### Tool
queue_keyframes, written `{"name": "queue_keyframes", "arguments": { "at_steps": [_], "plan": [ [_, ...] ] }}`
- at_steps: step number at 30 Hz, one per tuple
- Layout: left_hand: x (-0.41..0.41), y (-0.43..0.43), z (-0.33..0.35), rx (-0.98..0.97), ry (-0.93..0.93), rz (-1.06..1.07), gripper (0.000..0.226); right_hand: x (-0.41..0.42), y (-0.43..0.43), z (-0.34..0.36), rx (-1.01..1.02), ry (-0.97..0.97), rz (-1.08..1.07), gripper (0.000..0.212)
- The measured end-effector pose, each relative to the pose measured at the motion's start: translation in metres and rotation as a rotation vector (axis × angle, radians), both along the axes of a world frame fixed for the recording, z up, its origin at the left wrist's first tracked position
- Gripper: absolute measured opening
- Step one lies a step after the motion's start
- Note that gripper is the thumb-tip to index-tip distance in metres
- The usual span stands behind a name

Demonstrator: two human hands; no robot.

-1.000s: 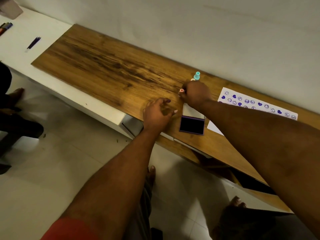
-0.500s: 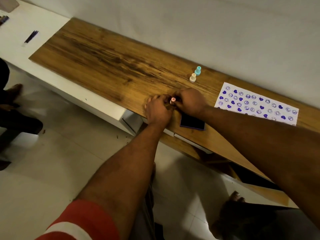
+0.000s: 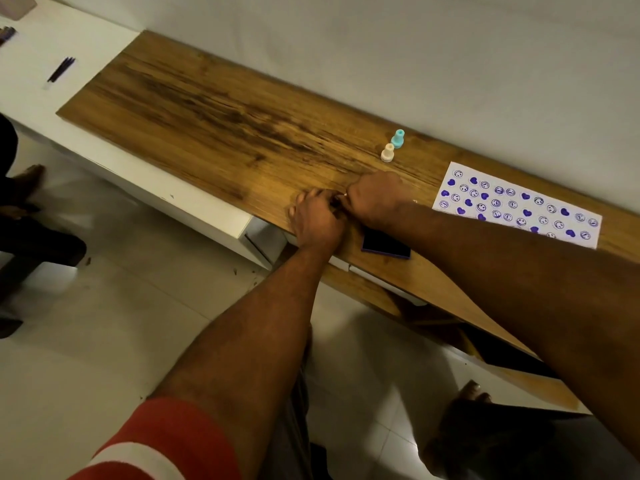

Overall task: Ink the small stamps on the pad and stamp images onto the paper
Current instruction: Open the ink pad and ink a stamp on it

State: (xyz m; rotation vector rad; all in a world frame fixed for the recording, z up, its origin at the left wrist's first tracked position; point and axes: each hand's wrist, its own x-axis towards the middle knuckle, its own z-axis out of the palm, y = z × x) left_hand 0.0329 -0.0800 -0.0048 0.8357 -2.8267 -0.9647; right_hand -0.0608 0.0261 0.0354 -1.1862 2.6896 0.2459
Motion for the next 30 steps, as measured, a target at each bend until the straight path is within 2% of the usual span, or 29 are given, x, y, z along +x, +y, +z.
{"name": "queue_keyframes", "arguments": {
  "at_steps": [6, 11, 21, 27, 30],
  "plan": [
    [0.0, 0.001, -0.001, 0.008, 0.003, -0.01, 0.035, 0.001, -0.009, 0.001, 0.077, -0.023, -0.019, 0.05],
    [-0.001, -0.001, -0.004, -0.007, 0.013, -0.011, 0.033, -0.015, -0.003, -0.002, 0.044, -0.128, 0.008, 0.049],
    [-0.005, -0.002, -0.011, -0.019, 0.003, -0.007, 0.035, -0.02, 0.003, 0.006, 0.068, -0.149, 0.134, 0.048],
    [-0.006, -0.004, -0.011, -0.021, 0.01, -0.024, 0.036, -0.022, 0.005, 0.014, 0.113, -0.086, 0.243, 0.046],
    [-0.006, -0.005, -0.011, -0.021, 0.007, -0.029, 0.039, -0.024, 0.007, 0.014, 0.08, -0.132, 0.225, 0.043]
  ]
}}
